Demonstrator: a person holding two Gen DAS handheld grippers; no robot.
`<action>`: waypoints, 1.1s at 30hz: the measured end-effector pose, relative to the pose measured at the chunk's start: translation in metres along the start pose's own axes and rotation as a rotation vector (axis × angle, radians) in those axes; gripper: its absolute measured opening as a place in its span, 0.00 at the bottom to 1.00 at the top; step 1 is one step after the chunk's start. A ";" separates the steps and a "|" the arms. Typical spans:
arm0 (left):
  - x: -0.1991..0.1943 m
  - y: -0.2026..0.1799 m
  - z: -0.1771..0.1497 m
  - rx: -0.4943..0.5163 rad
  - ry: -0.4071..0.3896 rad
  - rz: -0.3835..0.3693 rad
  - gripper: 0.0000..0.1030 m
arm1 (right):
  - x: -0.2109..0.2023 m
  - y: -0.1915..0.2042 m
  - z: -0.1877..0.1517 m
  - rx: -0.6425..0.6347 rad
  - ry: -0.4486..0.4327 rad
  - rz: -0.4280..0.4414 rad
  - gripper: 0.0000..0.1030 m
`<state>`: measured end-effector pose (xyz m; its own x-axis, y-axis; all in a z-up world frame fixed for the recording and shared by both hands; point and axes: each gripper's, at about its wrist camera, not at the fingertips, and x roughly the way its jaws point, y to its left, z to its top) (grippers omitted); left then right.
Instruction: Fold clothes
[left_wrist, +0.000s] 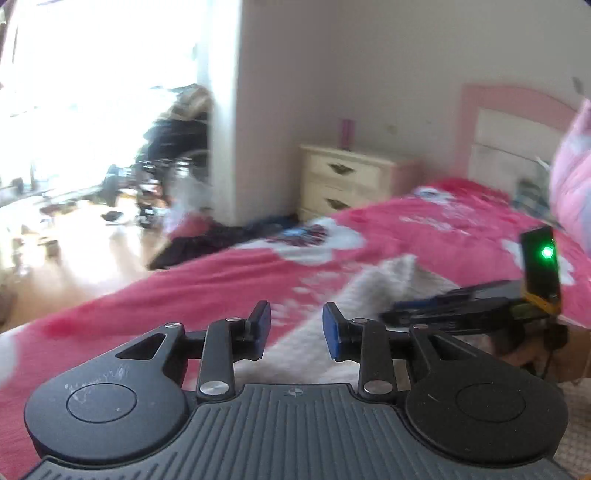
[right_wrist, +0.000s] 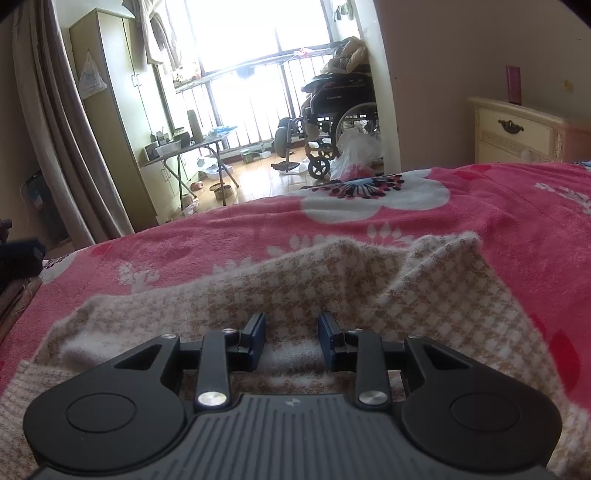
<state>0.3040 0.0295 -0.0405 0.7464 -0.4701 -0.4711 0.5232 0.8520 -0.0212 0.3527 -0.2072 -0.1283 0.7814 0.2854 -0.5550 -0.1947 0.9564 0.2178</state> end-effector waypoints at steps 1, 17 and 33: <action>0.013 -0.012 -0.002 0.045 0.027 -0.012 0.30 | 0.001 0.001 0.001 -0.003 0.003 0.000 0.34; 0.082 0.001 -0.032 0.145 0.128 0.038 0.33 | 0.053 0.013 0.037 -0.142 0.167 -0.013 0.34; 0.048 -0.040 -0.065 0.509 0.063 0.110 0.27 | 0.018 0.000 0.012 -0.126 0.168 0.086 0.29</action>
<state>0.2916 -0.0123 -0.1194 0.7902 -0.3557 -0.4991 0.5884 0.6680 0.4555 0.3734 -0.2024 -0.1287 0.6508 0.3625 -0.6671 -0.3372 0.9253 0.1738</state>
